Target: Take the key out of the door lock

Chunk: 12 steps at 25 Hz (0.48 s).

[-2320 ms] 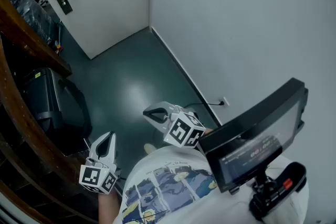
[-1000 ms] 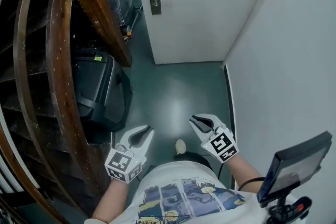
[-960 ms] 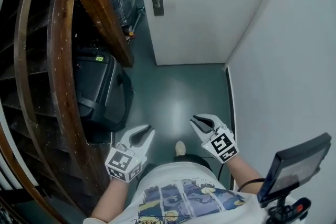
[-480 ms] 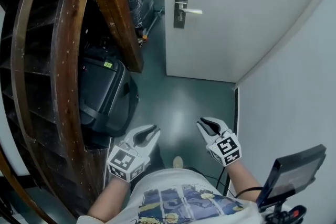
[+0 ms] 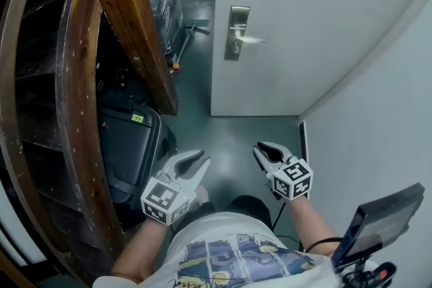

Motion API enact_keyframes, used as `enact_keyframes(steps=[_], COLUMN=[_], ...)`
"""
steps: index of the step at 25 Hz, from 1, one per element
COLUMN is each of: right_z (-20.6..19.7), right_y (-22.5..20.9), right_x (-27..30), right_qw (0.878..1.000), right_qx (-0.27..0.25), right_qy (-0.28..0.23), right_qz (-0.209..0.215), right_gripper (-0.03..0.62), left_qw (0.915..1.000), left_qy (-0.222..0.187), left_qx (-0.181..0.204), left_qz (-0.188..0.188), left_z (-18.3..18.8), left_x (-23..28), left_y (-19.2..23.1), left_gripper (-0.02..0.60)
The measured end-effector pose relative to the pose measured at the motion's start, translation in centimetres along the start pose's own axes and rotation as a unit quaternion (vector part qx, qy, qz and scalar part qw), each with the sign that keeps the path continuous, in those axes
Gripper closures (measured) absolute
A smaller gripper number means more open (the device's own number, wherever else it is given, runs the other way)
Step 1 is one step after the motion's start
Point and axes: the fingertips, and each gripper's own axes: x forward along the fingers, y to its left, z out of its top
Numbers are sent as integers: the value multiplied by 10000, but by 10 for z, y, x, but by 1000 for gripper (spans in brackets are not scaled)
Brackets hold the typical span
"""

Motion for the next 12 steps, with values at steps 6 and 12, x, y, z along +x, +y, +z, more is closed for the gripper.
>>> enact_keyframes(steps=[6,12], right_z=[20,35], right_y=[-20,-61], right_x=[48,95], right_qw=[9991,9928], right_qx=[376,1151], right_qy=[-108,-316], right_qz=[-147,126], right_gripper=[543,537], left_qw=[9998,9996], left_qy=[-86,-179], left_qx=[42,31], left_qz=[-167,-224], left_z=[23,52], left_x=[36,87], left_y=[55,102], left_gripper=[482,456])
